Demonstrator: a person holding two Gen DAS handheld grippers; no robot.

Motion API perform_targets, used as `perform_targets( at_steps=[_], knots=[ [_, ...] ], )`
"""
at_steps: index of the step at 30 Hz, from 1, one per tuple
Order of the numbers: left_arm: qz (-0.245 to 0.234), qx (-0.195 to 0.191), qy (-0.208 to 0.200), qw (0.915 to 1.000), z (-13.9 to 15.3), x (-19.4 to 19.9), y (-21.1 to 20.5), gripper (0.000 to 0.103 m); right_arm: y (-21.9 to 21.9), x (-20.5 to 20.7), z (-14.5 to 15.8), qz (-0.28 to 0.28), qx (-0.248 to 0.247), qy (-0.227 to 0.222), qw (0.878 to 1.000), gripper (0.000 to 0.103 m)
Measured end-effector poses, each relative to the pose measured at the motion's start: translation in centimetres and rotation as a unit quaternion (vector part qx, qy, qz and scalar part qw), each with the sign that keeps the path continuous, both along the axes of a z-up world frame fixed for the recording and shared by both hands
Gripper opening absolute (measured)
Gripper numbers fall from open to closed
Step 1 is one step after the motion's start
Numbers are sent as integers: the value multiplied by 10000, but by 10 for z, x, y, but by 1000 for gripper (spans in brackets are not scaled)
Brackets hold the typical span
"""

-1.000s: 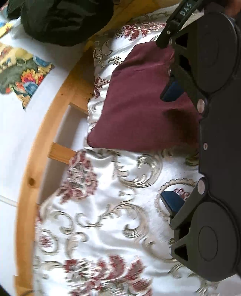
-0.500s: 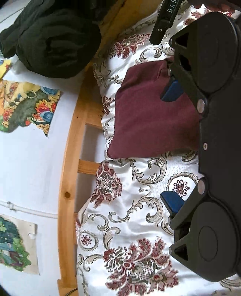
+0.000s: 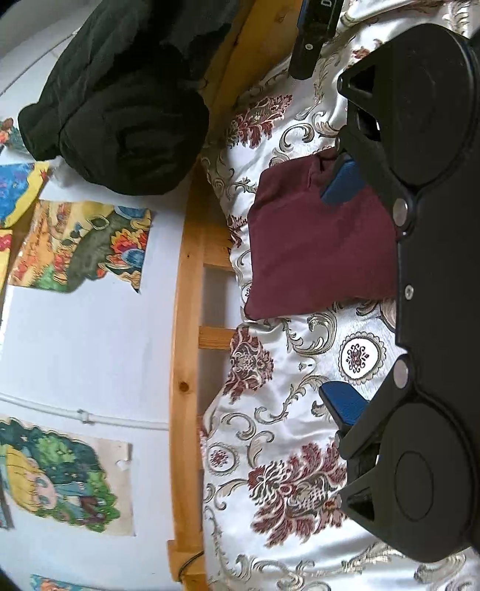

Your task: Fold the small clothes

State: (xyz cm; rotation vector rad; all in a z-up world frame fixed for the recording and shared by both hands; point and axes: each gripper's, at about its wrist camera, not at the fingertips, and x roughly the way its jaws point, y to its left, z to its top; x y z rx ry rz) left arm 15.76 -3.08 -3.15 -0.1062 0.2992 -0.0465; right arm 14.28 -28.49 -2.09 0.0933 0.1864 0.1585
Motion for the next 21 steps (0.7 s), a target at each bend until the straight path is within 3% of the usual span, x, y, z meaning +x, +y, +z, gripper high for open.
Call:
perform_targets(
  at_steps=[7,14,21],
  knots=[
    [-2,77,18,10000,2,-26,2,102,2,-29,2,102,-184,-110,9997,103],
    [-33,19,18,10000,3,-53,6,102,2,-49,-4,180,-121,120,9997,103],
    [-86,19,73,9999,2,-67,6,102,9,-68,-2,209,-391,-72,9990,103]
  ],
)
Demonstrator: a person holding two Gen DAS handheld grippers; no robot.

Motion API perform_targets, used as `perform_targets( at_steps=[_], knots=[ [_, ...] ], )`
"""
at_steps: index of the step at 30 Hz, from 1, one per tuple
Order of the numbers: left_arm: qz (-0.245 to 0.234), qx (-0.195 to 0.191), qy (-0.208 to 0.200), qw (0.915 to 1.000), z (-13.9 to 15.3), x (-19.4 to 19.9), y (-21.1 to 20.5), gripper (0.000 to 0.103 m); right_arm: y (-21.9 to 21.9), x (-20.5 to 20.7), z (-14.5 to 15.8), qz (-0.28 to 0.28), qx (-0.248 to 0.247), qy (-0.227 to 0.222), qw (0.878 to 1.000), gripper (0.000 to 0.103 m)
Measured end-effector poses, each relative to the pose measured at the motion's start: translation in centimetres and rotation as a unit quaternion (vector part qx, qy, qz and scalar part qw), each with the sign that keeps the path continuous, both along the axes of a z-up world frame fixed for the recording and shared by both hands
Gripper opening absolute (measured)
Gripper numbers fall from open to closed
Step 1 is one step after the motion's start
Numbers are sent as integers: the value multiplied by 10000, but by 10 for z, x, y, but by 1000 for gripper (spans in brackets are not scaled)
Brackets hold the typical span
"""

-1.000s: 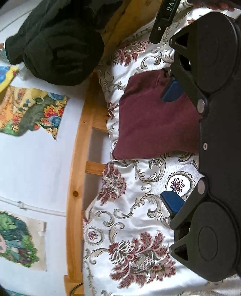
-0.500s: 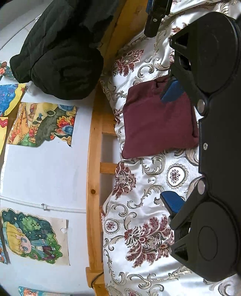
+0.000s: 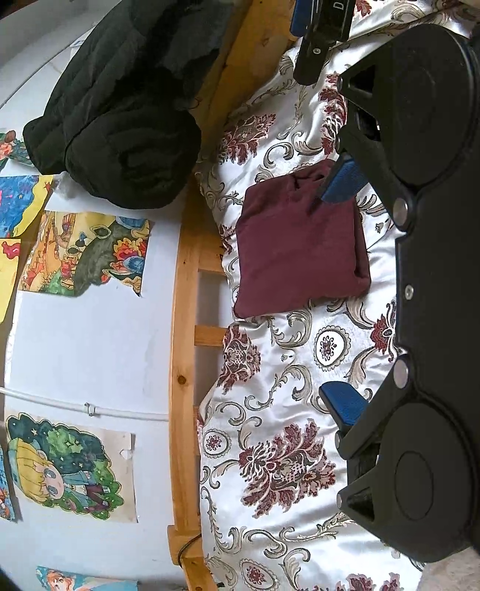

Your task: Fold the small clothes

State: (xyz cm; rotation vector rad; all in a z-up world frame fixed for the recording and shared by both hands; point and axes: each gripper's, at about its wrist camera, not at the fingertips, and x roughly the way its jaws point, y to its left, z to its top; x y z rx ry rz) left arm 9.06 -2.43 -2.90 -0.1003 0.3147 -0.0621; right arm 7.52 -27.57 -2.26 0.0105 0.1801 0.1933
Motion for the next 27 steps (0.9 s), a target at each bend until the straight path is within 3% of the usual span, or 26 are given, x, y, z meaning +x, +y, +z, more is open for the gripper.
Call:
perform_targets(
  at_steps=[11,19,27],
  knots=[
    [-11,8,77,10000,-3,-15,2,102,-5,-18,-7,-27,89,211,9997,103],
    [-14,275,414,9988,-10,-6,-6,102,-3,-13,-13,-105,21,433,9990,103],
    [-20,303,422,9986,-11,-7,-6,102,-5,-11,-14,-196,83,540,9983,103]
  ],
)
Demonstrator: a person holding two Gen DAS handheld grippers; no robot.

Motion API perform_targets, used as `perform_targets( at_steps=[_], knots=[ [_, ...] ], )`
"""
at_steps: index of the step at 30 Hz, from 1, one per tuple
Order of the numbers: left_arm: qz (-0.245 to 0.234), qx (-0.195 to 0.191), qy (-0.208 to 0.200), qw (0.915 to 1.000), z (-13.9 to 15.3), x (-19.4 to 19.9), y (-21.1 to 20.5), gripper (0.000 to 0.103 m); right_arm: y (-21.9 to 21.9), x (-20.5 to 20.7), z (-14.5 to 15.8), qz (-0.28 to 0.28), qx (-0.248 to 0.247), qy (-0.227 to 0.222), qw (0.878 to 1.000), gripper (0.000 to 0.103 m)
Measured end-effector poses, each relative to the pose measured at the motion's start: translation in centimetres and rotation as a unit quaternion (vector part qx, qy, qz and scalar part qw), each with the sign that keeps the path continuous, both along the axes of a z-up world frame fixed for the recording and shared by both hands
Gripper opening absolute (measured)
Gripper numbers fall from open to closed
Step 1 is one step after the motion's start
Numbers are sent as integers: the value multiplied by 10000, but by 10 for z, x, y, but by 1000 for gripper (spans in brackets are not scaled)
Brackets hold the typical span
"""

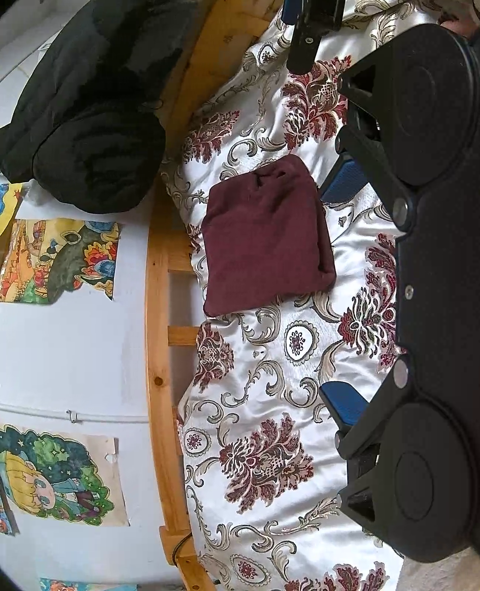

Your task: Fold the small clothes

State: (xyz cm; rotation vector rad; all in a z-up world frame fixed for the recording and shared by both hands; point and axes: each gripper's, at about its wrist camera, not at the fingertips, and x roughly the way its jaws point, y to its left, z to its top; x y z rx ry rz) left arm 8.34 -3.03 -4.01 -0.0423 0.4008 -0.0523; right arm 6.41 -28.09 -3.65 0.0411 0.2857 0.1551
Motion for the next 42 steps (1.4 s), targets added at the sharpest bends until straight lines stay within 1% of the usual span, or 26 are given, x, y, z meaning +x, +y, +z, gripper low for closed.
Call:
perform_targets(
  at_steps=[20,42],
  knots=[
    [1,8,7,10000,-1,0,0,102,5,3,-2,53,-142,80,9999,103],
    [-1,15,17,10000,-1,1,-1,102,5,3,-1,51,-146,106,9998,103]
  ],
)
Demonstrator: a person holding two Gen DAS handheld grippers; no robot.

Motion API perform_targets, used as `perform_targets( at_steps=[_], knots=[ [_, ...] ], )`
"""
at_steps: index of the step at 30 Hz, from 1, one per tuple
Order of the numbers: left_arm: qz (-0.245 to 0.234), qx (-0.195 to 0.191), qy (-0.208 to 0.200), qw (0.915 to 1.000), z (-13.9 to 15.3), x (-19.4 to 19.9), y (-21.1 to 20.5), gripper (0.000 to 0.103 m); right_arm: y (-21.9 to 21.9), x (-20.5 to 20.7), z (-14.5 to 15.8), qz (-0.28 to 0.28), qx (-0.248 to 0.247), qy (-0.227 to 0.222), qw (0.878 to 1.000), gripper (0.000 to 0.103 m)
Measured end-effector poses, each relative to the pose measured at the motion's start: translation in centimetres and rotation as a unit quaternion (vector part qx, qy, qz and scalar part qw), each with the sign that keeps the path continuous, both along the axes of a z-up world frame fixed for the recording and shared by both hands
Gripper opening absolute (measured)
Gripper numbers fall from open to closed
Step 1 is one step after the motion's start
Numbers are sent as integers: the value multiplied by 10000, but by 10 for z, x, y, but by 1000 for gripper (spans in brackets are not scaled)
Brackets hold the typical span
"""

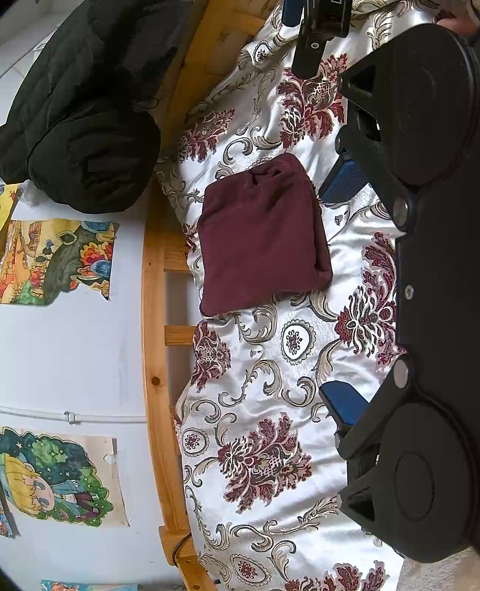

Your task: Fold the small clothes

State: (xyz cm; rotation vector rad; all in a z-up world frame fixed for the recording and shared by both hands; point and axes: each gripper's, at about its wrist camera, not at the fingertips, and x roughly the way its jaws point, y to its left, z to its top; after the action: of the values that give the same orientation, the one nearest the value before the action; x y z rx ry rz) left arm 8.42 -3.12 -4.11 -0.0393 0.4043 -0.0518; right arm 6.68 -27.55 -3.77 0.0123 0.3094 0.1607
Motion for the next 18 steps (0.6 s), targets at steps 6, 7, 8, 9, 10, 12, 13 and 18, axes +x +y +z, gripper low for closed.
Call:
perform_targets(
  at_steps=[6,7,8,9,10,12,13,18],
  knots=[
    [2,1,3,10000,0,0,0,102,0,0,-1,-9,3,3,10000,103],
    [3,2,4,10000,0,0,0,102,0,0,-2,-11,6,2,10000,103],
    [4,4,6,10000,0,0,0,102,-1,0,-3,-10,10,3,10000,103],
    [0,4,5,10000,0,0,0,102,-1,0,-3,-10,8,4,10000,103],
    [0,4,5,10000,0,0,0,102,-1,0,-3,-11,7,5,10000,103],
    [2,4,7,10000,0,0,0,102,-1,0,-3,-9,8,4,10000,103],
    [3,4,9,10000,0,0,0,102,-1,0,-2,-6,7,5,10000,103],
    [0,8,12,10000,1,1,0,102,-1,0,-3,-8,12,13,10000,103]
  ],
)
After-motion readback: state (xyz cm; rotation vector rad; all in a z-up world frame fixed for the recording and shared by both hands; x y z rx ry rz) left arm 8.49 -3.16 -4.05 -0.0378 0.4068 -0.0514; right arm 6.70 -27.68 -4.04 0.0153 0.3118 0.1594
